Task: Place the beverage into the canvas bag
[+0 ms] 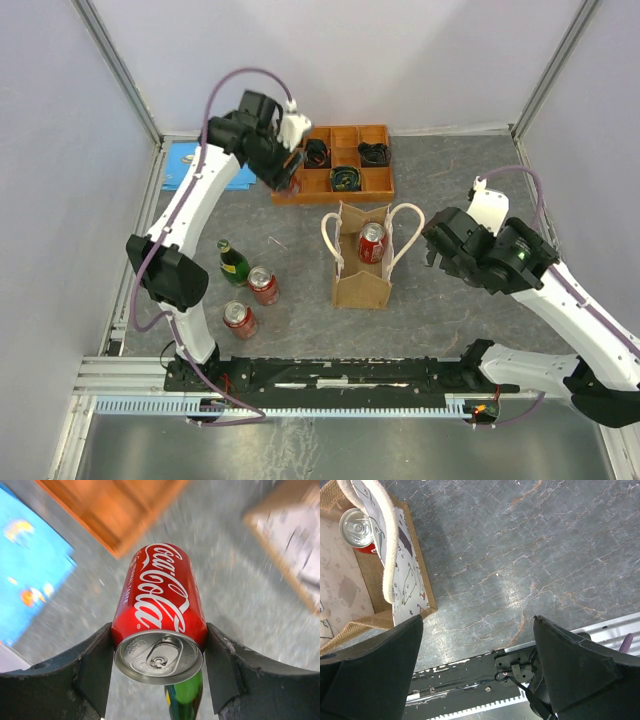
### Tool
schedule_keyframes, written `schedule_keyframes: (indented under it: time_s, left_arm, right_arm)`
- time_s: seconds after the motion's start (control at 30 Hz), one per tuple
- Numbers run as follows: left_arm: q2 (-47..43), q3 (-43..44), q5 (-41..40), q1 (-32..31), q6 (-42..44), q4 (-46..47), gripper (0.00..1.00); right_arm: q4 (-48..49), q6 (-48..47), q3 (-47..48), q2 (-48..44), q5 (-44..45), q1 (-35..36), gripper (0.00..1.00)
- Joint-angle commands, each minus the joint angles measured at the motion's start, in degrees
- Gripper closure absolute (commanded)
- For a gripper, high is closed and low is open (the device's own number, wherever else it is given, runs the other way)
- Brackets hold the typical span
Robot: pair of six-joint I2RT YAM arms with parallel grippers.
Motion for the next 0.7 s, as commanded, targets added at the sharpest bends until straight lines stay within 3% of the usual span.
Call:
schedule_keyframes:
  time_s: [0.0,0.13,0.3,0.5,0.67]
  left_arm:
    - [-1.57,16.21,7.88,0.25,-6.94,7.43,0.97]
    - [-3.54,17.49,15.13,0.03,-13.97,17.94,0.97]
    - [-4.27,17.04,23.97,-3.68,-18.4,18.92,0.97]
    - [-8.91,5.55,24.55,-11.45,-17.19,22.16,0.97]
    - [-9.51,1.15,23.69,-14.62,-16.97,22.95,0.97]
  right_arm:
    - [1.61,-0.22,0.75,0.96,0.23,-0.15,0.01]
    - [1.64,-0.43,1.31,1.41,0.17,-0.2,0.01]
    - [1.02,-0.2,1.65,0.9,0.63,-0.16,0.01]
    - [0.79,0.16,1.46,0.83,0.72,-0.16,0.01]
    - [0.71,0.63,0.96,0.37,0.5,-0.16,0.01]
